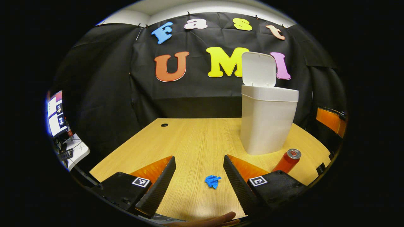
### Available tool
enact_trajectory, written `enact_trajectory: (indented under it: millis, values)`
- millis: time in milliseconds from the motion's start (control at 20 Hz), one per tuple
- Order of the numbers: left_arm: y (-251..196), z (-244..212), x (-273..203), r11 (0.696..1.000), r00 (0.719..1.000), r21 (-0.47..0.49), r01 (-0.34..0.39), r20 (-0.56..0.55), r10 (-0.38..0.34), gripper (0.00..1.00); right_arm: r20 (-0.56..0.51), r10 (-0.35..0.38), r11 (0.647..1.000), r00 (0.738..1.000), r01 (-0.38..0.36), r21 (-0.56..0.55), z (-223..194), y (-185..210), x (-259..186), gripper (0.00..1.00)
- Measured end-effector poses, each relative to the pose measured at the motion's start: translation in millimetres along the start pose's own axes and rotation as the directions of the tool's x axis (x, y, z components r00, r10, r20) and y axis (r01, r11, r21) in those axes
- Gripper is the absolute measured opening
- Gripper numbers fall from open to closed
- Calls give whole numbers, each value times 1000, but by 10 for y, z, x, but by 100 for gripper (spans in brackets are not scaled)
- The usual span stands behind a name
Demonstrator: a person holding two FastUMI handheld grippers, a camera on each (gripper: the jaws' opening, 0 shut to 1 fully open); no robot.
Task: Press the lid of the desktop garbage bin to open it, pick up the crumpled paper on the desktop and throw it into the bin, then pick up the pop can on the desktop and drop it into the bin, and finally close the garbage bin lid.
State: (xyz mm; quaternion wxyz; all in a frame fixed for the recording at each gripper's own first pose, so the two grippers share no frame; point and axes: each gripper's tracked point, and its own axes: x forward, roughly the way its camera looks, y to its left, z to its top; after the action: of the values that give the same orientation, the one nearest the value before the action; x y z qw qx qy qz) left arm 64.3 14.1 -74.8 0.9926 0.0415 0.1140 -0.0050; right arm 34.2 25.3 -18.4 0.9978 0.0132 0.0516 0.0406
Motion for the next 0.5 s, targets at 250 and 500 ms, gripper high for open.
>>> enact_trajectory:
  millis: [250, 500]
  values:
    - [-27, -350, 198, 1000, 991, -4, 31, -129, -31, 98, -8, -14, 1000, 1000, 14, 7, -111, -152, -80, 96]
    - [-169, -556, 295, 997, 978, -12, 76, -193, -77, 97, -9, -11, 1000, 1000, 11, -1, -186, -130, -119, 96]
